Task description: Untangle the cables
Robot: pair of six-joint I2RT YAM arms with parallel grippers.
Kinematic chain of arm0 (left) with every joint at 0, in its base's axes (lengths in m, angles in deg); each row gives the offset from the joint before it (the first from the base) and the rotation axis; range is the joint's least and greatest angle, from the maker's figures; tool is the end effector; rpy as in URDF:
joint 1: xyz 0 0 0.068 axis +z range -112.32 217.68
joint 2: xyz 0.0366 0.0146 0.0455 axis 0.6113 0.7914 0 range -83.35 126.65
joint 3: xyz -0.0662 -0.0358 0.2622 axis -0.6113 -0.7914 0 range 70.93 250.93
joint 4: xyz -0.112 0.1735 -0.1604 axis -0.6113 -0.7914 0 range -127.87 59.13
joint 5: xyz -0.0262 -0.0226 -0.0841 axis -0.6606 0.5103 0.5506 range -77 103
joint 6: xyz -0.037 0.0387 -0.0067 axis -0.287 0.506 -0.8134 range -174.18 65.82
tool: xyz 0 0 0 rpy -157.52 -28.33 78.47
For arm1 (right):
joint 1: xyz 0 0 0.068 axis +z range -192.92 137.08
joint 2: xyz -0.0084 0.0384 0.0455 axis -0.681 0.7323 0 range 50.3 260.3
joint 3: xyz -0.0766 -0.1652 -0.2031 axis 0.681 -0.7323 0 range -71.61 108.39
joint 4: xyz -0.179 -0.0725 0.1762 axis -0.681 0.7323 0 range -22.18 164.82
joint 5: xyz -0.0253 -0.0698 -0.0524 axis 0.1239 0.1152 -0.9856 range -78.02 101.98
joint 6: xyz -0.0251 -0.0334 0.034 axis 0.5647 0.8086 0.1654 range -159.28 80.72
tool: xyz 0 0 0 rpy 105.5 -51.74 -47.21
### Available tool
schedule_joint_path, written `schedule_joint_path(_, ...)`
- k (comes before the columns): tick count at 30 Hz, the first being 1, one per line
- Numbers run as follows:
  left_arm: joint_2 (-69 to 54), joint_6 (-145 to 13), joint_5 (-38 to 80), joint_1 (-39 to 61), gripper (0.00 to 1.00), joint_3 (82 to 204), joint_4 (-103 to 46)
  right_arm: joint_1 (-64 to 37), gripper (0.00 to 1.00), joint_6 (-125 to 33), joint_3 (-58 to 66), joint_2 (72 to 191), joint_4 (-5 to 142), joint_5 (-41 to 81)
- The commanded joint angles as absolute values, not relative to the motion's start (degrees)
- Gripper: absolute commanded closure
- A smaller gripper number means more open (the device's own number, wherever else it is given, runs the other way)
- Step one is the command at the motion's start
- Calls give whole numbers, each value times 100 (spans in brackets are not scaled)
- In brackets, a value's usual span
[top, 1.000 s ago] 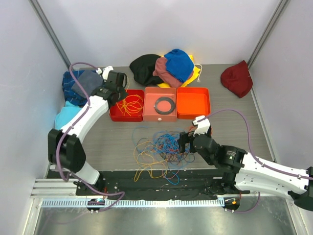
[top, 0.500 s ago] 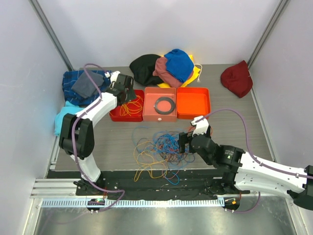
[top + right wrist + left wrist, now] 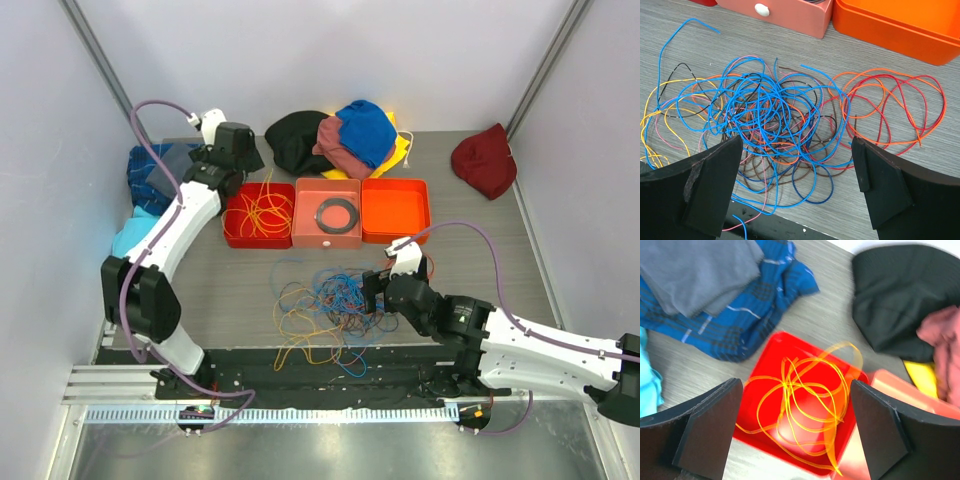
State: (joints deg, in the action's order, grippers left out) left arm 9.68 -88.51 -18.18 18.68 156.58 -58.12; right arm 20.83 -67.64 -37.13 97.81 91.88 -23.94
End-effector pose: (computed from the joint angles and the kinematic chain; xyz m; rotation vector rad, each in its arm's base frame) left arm 0.3566 -0.1032 0.3458 -0.5726 1.9982 0.0285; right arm 0.0965 0.1485 0.2494 -0.3102 2.0696 0.2755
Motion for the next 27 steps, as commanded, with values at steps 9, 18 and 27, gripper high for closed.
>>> schedule_joint_path(9, 1938, -9329, -1091, 2327, 18, 15987, -5471, 2080, 0, -6670, -3452, 9855, 9059, -2590)
schedule_joint_path(18, 2501, -9488, -458, 2178, 20, 16374, -5109, 2089, 0, -6626, -3382, 10031, 9068, -2660)
schedule_joint_path(27, 2879, -9488, -290, 2116, 59, 16594, -4994, 2089, 0, -6617, -3382, 10119, 9059, -2669)
